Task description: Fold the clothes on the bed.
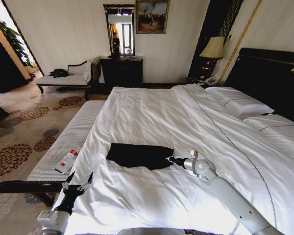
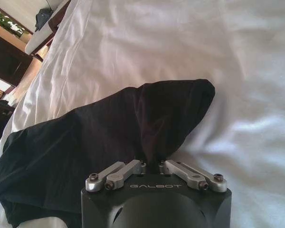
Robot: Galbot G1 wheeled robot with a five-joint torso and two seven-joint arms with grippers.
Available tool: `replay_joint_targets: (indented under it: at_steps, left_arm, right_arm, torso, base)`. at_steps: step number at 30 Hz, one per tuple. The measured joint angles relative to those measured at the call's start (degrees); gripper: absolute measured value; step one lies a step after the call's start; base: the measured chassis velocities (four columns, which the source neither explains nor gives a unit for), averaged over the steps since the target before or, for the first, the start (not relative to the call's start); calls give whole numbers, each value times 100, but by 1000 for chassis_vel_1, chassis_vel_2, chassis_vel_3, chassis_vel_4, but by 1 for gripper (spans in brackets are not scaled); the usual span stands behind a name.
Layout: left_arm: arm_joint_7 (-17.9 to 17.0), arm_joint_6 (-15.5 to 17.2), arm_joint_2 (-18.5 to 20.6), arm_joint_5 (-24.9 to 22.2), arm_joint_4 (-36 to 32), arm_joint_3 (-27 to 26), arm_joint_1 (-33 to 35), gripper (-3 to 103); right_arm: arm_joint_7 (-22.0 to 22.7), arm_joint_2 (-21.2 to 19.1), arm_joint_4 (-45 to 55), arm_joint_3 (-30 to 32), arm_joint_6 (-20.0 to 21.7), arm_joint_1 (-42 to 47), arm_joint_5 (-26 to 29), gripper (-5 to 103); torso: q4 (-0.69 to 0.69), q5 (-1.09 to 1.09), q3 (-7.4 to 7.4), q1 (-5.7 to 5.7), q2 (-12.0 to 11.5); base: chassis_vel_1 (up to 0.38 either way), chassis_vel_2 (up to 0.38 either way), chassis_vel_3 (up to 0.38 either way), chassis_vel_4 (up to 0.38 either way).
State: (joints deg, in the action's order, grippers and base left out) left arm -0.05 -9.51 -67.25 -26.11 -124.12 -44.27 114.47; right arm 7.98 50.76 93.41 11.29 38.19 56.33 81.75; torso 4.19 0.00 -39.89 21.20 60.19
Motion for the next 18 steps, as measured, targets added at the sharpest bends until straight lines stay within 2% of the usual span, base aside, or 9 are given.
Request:
replay_joint_targets:
  at_steps: [12, 18]
  left_arm:
    - [0, 0, 0, 0, 0, 0, 0, 100]
    - [0, 0, 0, 0, 0, 0, 0, 100]
  right_arm:
    - [73, -22, 201, 86, -7, 104, 11, 4]
    - [131, -194, 552, 285, -11, 268, 36, 4]
  torso:
    - [0, 1, 0, 0, 0]
    - [0, 1, 0, 0, 0]
  base:
    - [0, 0, 0, 0]
    - [0, 0, 0, 0]
